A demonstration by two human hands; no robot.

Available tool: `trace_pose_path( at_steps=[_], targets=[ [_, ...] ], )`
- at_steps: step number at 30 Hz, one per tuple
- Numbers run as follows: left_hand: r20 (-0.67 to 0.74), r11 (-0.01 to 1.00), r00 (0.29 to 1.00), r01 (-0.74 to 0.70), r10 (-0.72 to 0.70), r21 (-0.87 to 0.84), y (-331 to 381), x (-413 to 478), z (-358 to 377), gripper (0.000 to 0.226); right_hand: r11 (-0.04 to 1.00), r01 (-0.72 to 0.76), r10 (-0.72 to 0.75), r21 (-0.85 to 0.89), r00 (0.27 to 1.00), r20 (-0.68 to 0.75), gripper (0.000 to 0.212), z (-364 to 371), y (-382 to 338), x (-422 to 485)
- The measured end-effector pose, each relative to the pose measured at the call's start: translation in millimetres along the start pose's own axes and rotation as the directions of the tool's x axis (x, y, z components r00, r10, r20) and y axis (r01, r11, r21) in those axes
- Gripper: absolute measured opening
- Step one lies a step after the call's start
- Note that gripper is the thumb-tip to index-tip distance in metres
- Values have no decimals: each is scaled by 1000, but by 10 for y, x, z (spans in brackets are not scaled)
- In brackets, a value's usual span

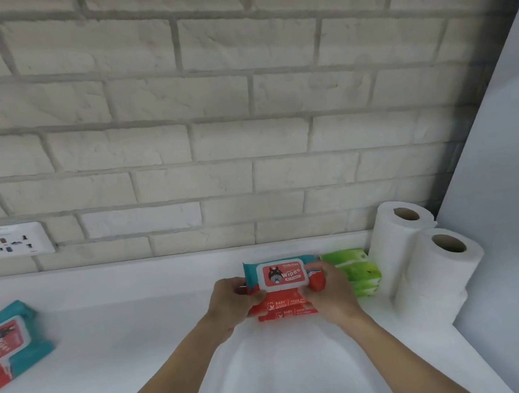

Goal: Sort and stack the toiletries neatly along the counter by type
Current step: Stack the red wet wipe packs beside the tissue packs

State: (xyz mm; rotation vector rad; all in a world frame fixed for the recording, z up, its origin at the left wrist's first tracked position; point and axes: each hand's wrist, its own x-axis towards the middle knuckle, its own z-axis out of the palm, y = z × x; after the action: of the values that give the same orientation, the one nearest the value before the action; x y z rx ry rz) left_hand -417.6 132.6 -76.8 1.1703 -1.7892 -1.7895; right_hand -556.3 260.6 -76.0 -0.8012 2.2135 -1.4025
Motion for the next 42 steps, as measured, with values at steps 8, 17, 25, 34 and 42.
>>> trace_pose_path(
  at_steps=[8, 17, 25, 34, 42],
  targets=[
    [-67, 999, 998, 11, -7, 48, -194, 256, 173, 28, 977, 81, -96, -198, 993, -64, 22, 76, 148, 72],
    [-137, 997, 991, 20, -9, 80, -342, 352, 253, 32, 914, 117, -161, -390, 983, -83, 15, 65, 199, 80],
    [-172, 986, 985, -1, 31, 168, -345, 367, 307, 28, 660, 306, -421, -686, 907, 0, 28, 201, 268, -27],
    [-159, 983, 986, -8, 38, 185, -352, 354, 320, 24, 648, 348, -299, -678, 934, 194, 49, 236, 374, -102],
    [-147, 976, 987, -26, 59, 218, -363, 290, 316, 22, 644, 370, -296, -670, 928, 227, 50, 195, 408, -91]
  ],
)
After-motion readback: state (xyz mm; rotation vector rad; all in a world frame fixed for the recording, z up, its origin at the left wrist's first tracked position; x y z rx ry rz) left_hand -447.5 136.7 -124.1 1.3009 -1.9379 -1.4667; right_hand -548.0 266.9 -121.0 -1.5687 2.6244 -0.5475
